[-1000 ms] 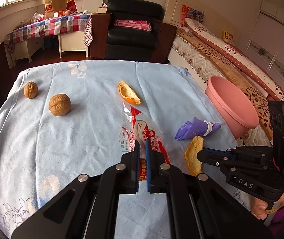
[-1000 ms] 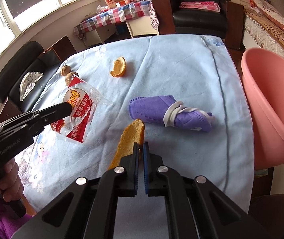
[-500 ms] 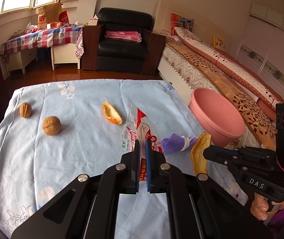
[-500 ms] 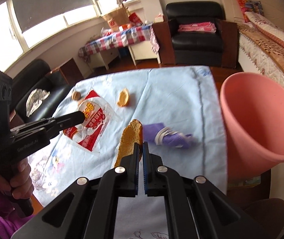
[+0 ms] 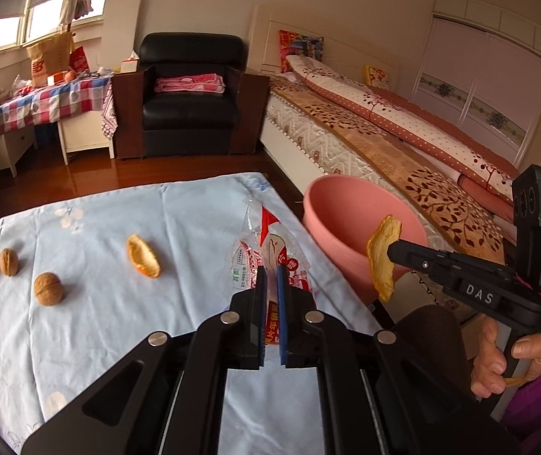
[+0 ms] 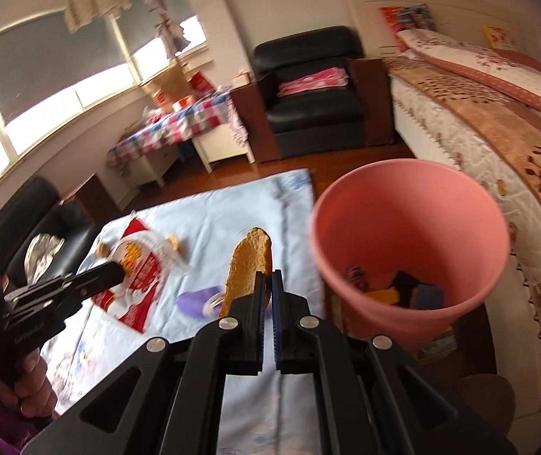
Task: Collect trash
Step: 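Carry the snack bag and crust over the pink bucket and open both tools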
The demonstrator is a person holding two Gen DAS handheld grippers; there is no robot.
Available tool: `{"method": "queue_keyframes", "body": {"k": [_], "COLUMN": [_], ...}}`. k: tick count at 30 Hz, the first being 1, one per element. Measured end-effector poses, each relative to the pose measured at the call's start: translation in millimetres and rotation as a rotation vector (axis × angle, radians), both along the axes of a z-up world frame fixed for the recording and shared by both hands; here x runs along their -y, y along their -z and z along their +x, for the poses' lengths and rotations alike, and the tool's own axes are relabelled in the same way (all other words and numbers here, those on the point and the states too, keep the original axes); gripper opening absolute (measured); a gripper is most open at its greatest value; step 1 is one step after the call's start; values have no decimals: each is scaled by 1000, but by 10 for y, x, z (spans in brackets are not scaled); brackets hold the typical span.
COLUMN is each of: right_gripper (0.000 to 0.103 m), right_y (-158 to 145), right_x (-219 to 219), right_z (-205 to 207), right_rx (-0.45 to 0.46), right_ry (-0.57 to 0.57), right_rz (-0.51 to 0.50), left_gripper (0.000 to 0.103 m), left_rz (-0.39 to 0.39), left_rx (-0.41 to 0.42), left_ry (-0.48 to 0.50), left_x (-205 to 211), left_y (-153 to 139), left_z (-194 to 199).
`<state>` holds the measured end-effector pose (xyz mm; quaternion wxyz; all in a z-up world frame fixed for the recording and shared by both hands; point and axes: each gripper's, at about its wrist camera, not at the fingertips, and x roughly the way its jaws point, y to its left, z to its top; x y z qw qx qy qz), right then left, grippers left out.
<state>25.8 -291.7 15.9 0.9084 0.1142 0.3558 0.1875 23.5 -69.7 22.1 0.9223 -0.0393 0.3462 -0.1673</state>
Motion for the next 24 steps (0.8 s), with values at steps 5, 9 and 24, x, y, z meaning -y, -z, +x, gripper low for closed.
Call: {"method": "queue_keyframes", "body": {"k": [5,9,24], "right_gripper": [3,3,3], "right_y": [-46,-45,-10], "right_x": [276,467,818], "right_z": [39,73,149], "right_rx": [21,27,52], "right_ry": [86,138,265], "right_rz": [9,17,4], "left_gripper": [4,4,4], "left_rz": [3,9,17], "left_rx": [19,34,45], "left_ry": [43,71,157], "left_x": [216,381,948], "left_y": [-70,-102,-94], "left_z": [87,149,394]}}
